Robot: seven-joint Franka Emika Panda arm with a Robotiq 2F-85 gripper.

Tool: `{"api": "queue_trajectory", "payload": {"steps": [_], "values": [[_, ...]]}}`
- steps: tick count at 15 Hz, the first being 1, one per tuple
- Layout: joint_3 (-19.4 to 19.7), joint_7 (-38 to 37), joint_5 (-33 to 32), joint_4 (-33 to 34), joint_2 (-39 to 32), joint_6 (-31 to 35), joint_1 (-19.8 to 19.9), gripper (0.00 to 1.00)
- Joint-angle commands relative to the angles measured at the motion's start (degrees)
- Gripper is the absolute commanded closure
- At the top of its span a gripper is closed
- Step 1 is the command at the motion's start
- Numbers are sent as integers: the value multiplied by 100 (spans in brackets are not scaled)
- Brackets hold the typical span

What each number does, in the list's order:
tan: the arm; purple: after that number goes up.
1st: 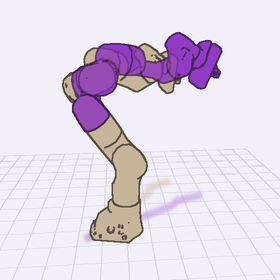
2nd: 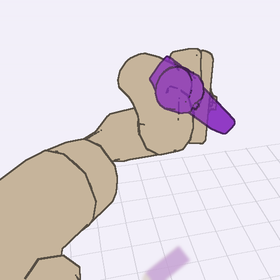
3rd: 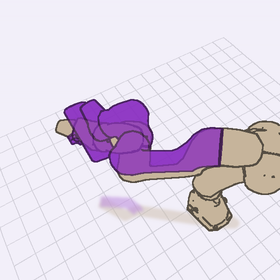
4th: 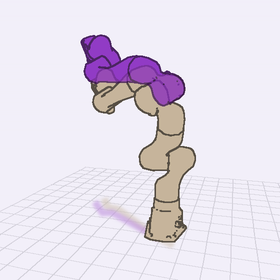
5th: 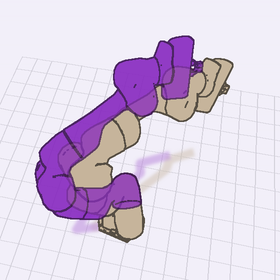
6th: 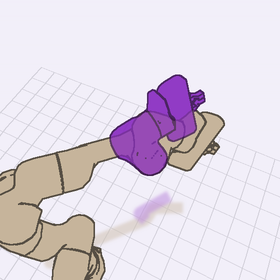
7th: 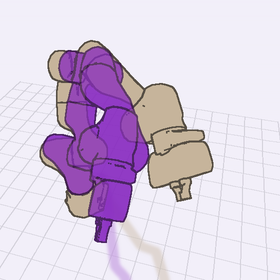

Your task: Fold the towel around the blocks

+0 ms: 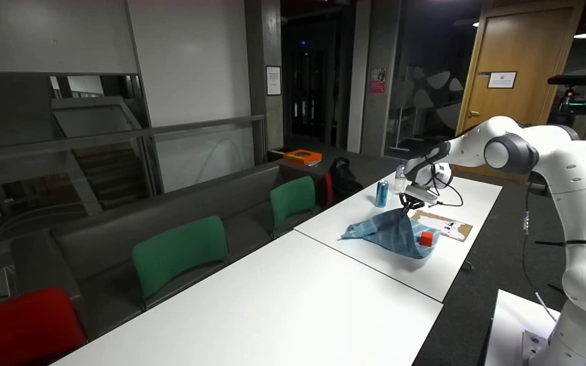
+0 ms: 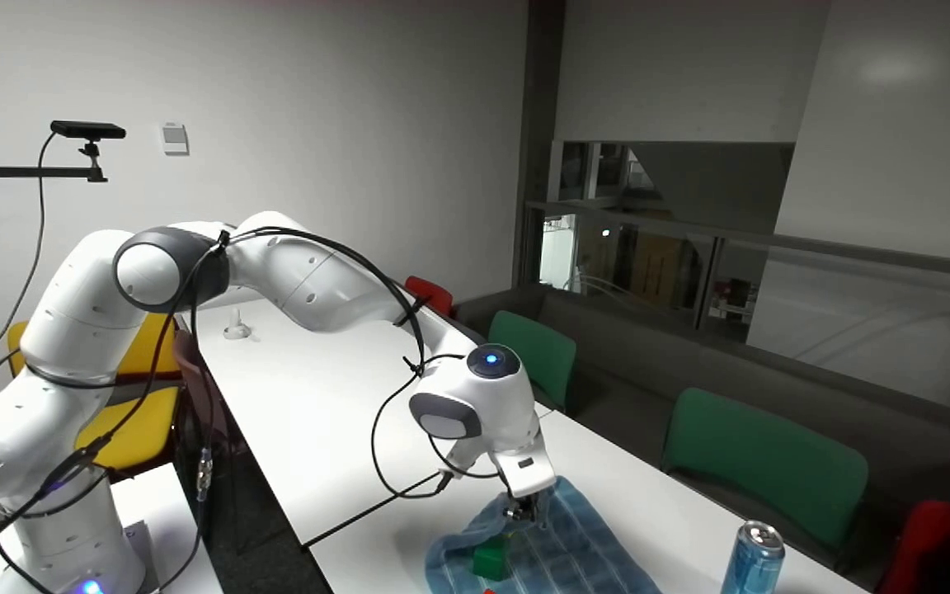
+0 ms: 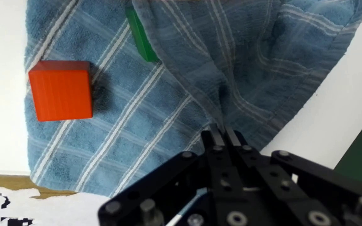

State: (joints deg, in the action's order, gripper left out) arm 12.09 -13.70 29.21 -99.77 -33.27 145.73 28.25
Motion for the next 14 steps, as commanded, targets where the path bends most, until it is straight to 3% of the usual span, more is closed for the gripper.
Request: {"api": "queue_trajectory", "payload": {"steps": [1,9,10,14], "values": [[-158,59,82,400,-252,-281,90,64],[-364,45,68,-9,-150,167,-282,5],[-387,81,78,-181,-43,344,-350,0],[-276,-225,-25,-762,245,1155,-710,0]]}}
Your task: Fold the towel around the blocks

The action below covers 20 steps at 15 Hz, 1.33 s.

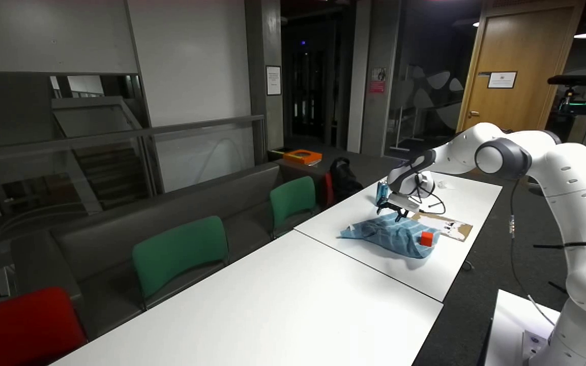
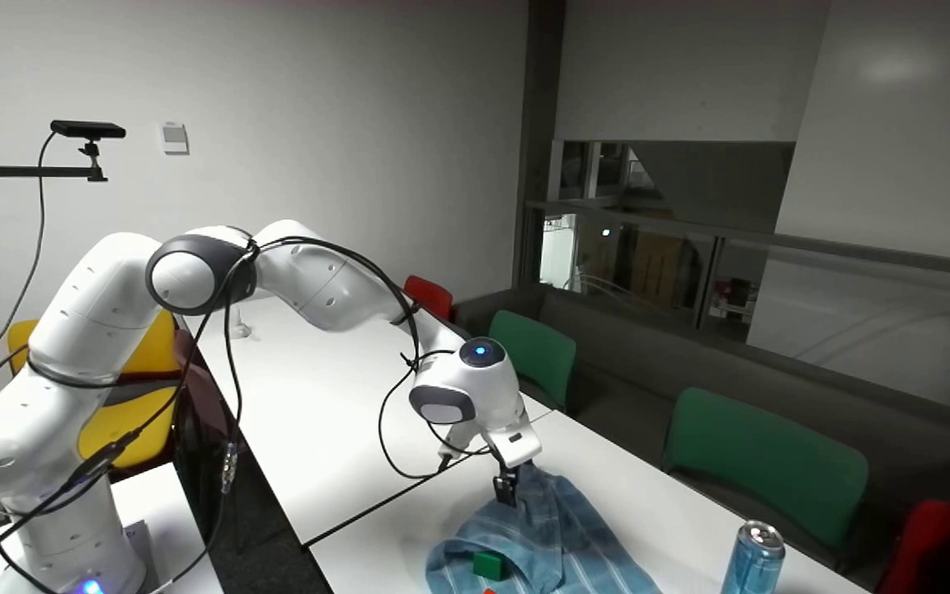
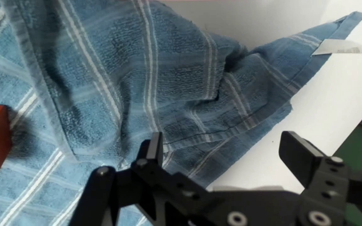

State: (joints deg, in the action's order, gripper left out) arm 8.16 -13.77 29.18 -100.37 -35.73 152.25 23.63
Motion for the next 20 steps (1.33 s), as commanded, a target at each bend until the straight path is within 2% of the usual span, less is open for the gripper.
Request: {"api": "queue_trajectory", "payload": {"steps": [1,4,5,6,7,20], "values": [[281,-473,-183,-833,529,572,-427,0],[1091,-1564,-948,-1235,558,387,-1116,0],[1211,-1721,-1109,-1319,570,203,-1211,0],[1163,-1668,-1142,-1402,595,18,-1180,0],[959,-1497,-974,-978,266,244,-983,0],[1021,-1539,-1035,-1176,341,128,-1040,0]]}}
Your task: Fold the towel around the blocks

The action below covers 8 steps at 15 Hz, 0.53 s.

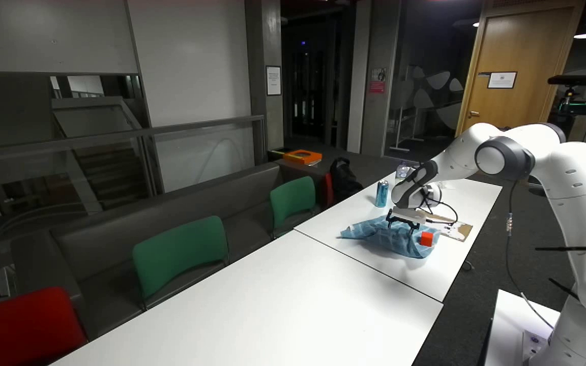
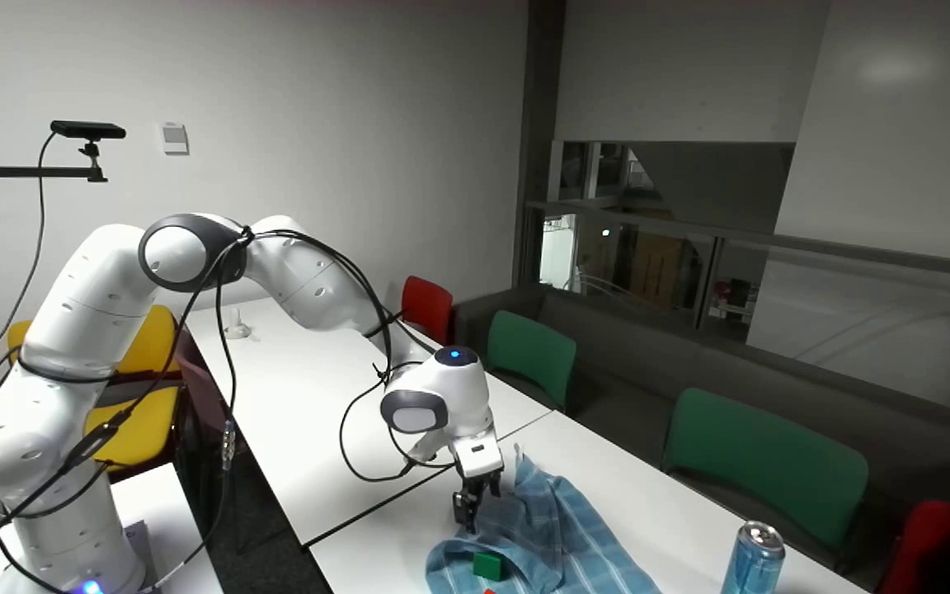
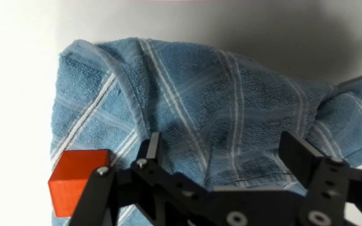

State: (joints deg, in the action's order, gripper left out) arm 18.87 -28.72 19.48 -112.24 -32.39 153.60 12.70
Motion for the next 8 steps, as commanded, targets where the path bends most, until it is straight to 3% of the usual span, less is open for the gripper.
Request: {"api": "queue_trajectory", "payload": {"steps": [1,8], "values": [[-49,-44,-66,10,6,-7,53,0],[26,-22,-105,-5,8,60,88,0]]}}
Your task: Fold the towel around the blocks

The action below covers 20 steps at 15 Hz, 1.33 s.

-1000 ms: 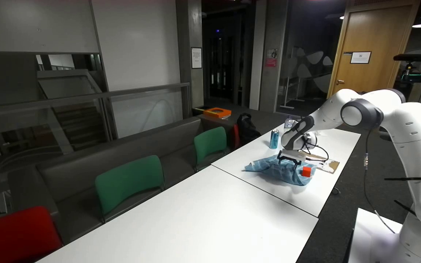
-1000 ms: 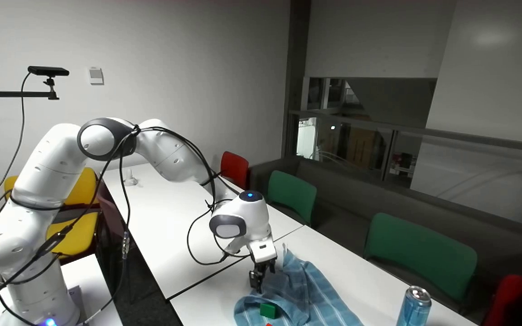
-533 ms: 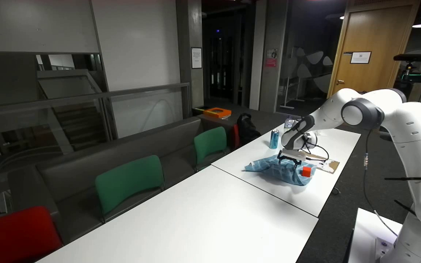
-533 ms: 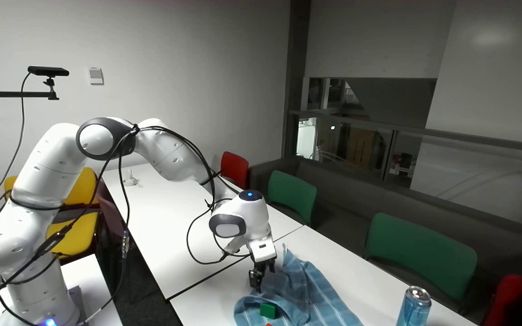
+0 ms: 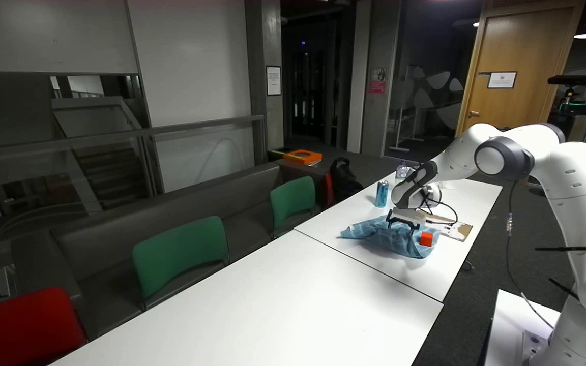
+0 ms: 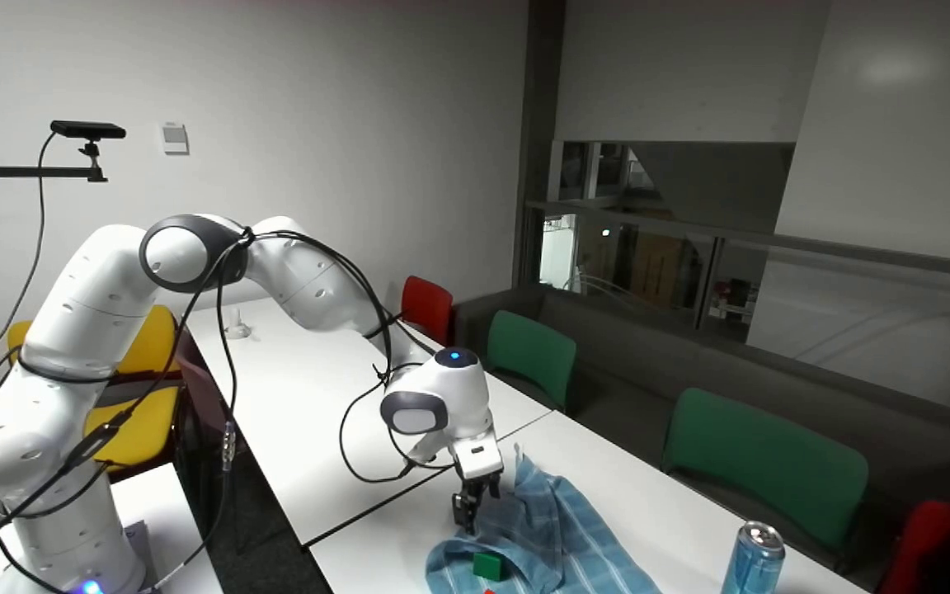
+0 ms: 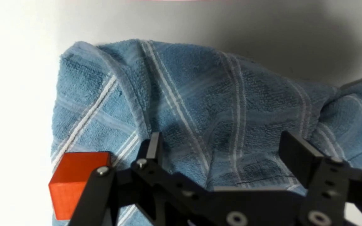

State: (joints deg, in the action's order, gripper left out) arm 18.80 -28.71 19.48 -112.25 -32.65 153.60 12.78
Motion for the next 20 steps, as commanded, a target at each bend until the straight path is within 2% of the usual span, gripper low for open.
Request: {"api": "queue_trajectory", "payload": {"steps": [1,5,13,20], "values": [[59,-9,-99,-23,53,113,110,0],[70,146,60,-128,170,360,400,0],[-463,980,1002,-95,139,372,1571,0],[-842,1643,1800,127,-144,198,2310,0]]}}
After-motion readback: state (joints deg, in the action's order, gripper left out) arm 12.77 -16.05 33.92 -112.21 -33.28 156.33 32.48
